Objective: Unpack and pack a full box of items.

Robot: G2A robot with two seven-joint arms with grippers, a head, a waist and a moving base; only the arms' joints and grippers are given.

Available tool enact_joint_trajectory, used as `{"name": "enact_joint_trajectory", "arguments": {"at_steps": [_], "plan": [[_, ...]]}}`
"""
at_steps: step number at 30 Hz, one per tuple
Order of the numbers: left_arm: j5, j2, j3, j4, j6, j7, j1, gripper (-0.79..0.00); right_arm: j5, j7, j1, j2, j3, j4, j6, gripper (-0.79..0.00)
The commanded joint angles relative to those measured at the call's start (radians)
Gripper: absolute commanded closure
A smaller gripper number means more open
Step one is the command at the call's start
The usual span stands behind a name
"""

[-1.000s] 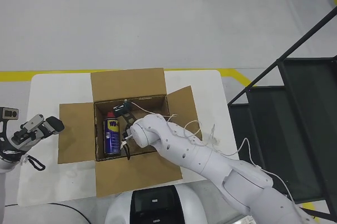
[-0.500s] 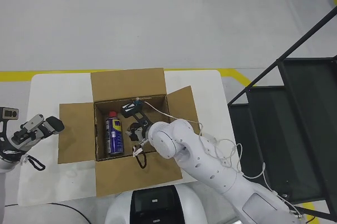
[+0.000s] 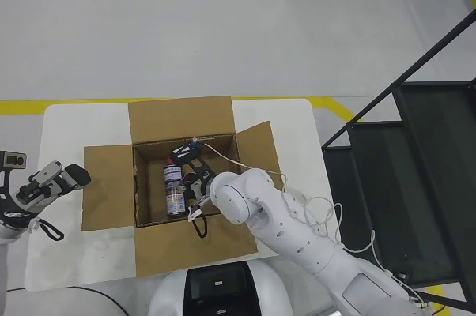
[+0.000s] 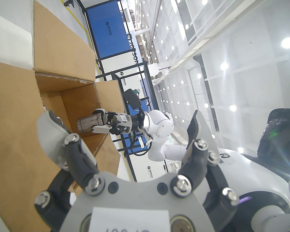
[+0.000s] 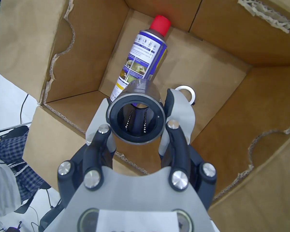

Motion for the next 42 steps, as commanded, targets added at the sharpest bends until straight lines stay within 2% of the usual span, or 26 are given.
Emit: {"name": "enact_joint_trajectory", "arguments": {"at_steps": [1, 19, 22, 27, 33, 39, 42], "plan": [[0.000, 0.000, 0.000, 0.000, 0.000, 0.000, 0.000, -0.785, 0.000, 0.000, 0.000, 0.000, 0.000, 0.000, 0.000, 0.000], [0.000, 0.000, 0.000, 0.000, 0.000, 0.000, 0.000, -0.785, 0.018, -0.014, -0.014, 0.001, 0.005, 0.000, -0.016, 0.000], [0.000, 0.000, 0.000, 0.000, 0.000, 0.000, 0.000, -0.785, 0.018, 0.024, -0.036, 0.012, 0.041, -0.056, -0.037, 0.000], [0.000, 0.000, 0.000, 0.000, 0.000, 0.000, 0.000, -0.785, 0.021, 0.146, -0.126, 0.049, 0.184, -0.268, -0.093, 0.000], [0.000, 0.000, 0.000, 0.000, 0.000, 0.000, 0.000, -0.785, 0.118, 0.264, -0.241, 0.089, 0.442, -0.448, -0.155, 0.000], [0.000, 0.000, 0.000, 0.000, 0.000, 0.000, 0.000, -0.785, 0.198, 0.282, -0.346, 0.115, 0.673, -0.584, -0.194, 0.000], [0.000, 0.000, 0.000, 0.000, 0.000, 0.000, 0.000, -0.785, 0.232, 0.283, -0.383, 0.124, 0.752, -0.623, -0.207, 0.000]]}}
